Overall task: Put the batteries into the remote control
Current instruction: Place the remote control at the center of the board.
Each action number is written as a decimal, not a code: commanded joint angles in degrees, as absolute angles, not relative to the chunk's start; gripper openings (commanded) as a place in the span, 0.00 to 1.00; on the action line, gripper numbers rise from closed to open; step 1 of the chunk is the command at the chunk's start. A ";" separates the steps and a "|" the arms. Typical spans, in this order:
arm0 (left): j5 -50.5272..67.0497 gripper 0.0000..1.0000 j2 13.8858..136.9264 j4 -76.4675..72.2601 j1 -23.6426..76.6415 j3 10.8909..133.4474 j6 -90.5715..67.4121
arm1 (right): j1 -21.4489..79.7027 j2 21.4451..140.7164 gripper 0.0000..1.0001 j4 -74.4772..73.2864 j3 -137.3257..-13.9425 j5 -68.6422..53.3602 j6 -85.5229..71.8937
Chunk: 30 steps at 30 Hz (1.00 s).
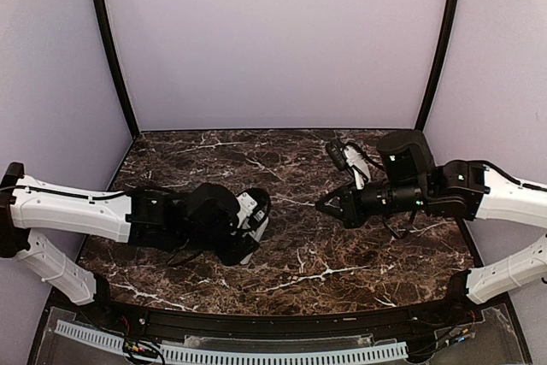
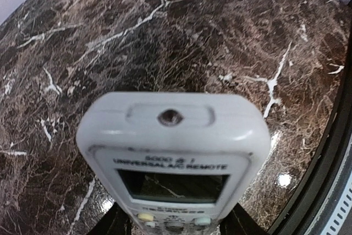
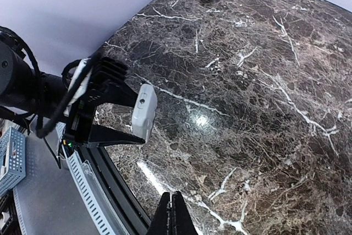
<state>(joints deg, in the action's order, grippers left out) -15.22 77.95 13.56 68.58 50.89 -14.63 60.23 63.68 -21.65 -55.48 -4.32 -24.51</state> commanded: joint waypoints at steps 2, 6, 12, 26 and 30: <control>-14.82 0.00 88.34 37.63 68.64 60.41 -24.08 | 59.87 63.10 0.00 -23.28 -54.27 -2.18 -26.61; -8.44 0.00 95.13 42.24 68.26 63.88 -25.02 | 59.88 62.72 0.00 -24.26 -53.85 -2.99 -27.13; -0.80 0.00 102.72 53.80 67.70 72.80 -18.94 | 59.87 62.27 0.00 -24.26 -52.42 -6.71 -27.16; 5.74 0.49 118.11 56.94 66.54 82.45 -9.58 | 60.02 61.43 0.00 -24.43 -51.77 -6.73 -27.51; 4.95 0.89 117.81 57.09 66.53 83.10 -9.30 | 59.98 60.99 0.07 -24.71 -51.53 -5.98 -27.51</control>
<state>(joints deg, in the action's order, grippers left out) 4.34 116.36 57.23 66.67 82.52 -10.74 60.20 62.28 -24.38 -52.21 -6.59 -27.22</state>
